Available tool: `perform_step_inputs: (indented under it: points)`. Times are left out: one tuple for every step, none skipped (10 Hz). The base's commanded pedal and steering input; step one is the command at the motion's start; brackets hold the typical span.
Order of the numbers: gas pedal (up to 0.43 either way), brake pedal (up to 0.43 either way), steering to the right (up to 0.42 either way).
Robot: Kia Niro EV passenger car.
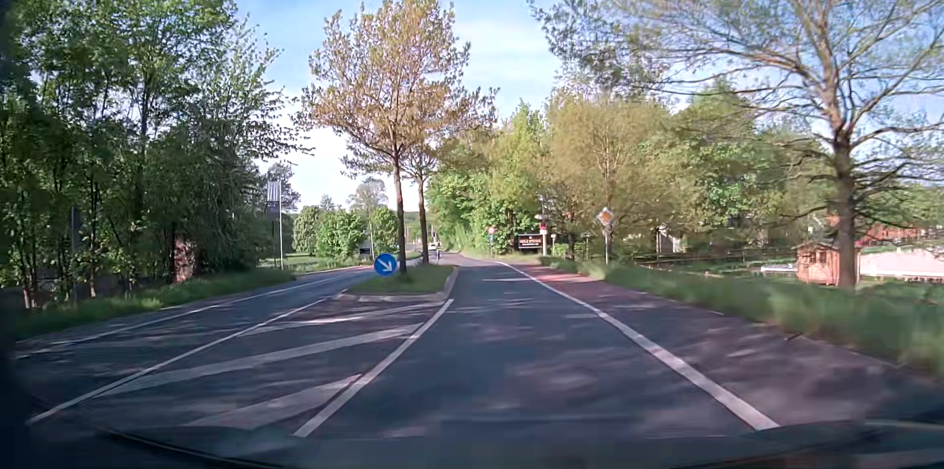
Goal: Follow the waypoints while adhering to traffic rules and regulations
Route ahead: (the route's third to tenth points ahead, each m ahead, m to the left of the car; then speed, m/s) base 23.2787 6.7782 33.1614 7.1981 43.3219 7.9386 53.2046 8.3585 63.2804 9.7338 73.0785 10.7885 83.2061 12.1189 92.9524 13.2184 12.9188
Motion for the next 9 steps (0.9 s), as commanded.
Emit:
perform_step_inputs:
  points:
    - [0.0, 0.0, -0.007]
    - [0.0, 0.0, -0.008]
    - [0.0, 0.0, -0.009]
    - [0.0, 0.0, -0.012]
    - [0.0, 0.0, -0.014]
    - [0.0, 0.0, -0.014]
    - [0.0, 0.0, -0.014]
    - [0.0, 0.0, -0.014]
    - [0.0, 0.0, -0.015]
